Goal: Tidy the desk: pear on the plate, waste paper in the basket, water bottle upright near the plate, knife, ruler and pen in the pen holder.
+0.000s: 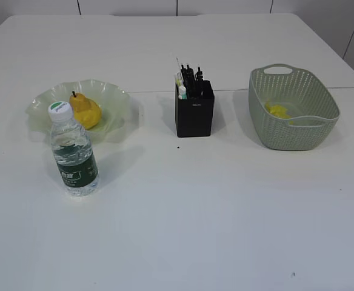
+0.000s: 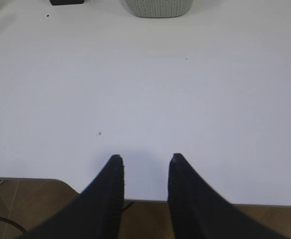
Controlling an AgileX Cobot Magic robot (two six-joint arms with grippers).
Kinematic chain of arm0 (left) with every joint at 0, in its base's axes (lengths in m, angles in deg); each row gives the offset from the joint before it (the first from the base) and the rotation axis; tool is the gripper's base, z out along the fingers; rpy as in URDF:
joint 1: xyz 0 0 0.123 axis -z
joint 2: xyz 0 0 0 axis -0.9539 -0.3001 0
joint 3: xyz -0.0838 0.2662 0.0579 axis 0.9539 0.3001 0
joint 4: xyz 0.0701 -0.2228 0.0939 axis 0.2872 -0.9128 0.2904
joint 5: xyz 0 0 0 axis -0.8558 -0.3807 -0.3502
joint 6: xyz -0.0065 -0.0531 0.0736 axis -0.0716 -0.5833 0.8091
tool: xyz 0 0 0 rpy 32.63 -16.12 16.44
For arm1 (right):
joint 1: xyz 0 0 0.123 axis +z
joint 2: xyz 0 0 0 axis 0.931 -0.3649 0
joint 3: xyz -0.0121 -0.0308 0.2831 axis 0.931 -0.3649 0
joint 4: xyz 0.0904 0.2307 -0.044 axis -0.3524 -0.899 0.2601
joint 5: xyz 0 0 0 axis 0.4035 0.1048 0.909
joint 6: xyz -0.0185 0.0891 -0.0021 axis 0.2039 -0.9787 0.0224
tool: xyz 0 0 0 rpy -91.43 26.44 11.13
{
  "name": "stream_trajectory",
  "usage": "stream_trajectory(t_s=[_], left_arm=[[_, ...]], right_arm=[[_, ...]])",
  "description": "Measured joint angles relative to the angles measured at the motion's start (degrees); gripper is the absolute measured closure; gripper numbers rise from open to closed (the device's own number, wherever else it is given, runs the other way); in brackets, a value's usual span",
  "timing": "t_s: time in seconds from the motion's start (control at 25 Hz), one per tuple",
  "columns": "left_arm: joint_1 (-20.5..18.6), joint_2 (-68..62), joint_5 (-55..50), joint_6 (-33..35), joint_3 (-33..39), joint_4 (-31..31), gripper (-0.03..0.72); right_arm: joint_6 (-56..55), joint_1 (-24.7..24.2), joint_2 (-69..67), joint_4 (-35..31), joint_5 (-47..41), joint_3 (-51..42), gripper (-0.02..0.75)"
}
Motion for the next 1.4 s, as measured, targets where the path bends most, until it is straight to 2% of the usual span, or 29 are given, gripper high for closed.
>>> stream_trajectory(t_s=[0.36,0.6,0.92,1.2,1.4], left_arm=[[0.00,0.00,0.00,0.00,2.28,-1.12,0.223],[0.00,0.00,0.83,0.00,2.56,0.30,0.223],[0.00,0.00,5.76,0.00,5.82,1.39,0.223],[0.00,0.00,8.93,0.10,7.55,1.27,0.223],[0.00,0.00,8.99,2.92,7.55,-0.60,0.193]], right_arm=[[2.30,0.00,13.12,0.32,-1.09,-3.72,0.507],[2.71,0.00,13.69,0.84,-1.18,-6.19,0.506],[3.05,0.00,13.69,2.54,4.67,-8.48,0.489],[3.05,0.00,13.69,2.58,5.35,-8.99,0.423],[3.05,0.00,13.69,2.58,5.39,-8.99,0.412]])
